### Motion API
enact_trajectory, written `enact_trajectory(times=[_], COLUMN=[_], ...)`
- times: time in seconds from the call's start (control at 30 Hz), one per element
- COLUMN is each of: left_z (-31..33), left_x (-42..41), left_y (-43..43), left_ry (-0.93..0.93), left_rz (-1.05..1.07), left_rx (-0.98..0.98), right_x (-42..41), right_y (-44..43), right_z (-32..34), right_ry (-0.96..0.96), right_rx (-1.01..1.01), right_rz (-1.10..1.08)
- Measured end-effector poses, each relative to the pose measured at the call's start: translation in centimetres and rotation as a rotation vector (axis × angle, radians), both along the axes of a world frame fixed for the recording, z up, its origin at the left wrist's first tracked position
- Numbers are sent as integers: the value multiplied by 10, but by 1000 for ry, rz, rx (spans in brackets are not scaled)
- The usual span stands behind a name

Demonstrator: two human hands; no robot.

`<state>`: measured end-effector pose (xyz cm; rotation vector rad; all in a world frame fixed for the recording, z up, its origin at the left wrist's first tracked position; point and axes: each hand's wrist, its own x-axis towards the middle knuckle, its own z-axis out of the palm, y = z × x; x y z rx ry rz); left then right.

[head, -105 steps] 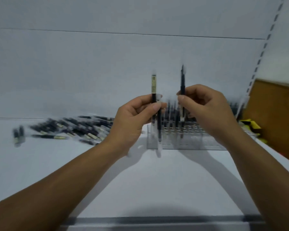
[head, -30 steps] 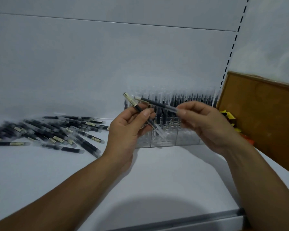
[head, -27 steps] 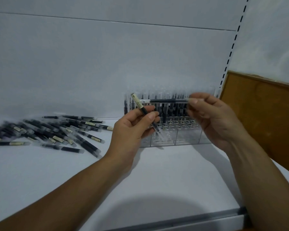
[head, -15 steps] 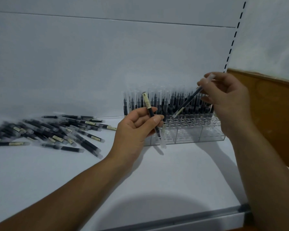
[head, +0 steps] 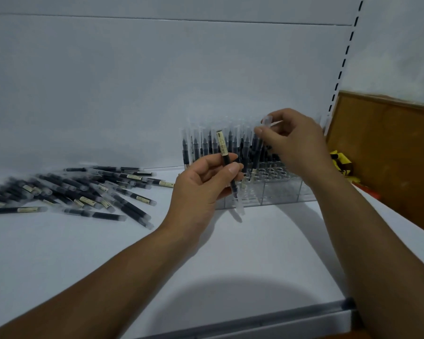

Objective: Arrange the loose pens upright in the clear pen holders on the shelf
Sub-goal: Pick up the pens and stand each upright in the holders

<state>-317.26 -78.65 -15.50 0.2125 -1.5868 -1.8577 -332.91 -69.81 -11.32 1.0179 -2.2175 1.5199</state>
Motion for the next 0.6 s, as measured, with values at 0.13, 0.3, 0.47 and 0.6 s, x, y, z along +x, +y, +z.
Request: enact_trajectory(times=[0.13, 0.3, 0.47, 0.6], left_z=[0, 0, 0, 4], left_x=[0, 0, 0, -1], left_y=[1, 1, 0, -4], left_ry=[-10, -6, 66, 114], left_rz=[10, 9, 2, 3], left_rx=[-7, -11, 60, 117], right_x=[-1, -1, -3, 13], right_y=[-2, -6, 12, 30], right_z=[-1, -6, -10, 3], right_ry=[140, 175, 9, -37], right_rx=[109, 235, 180, 102], right_rz=[-83, -47, 10, 119])
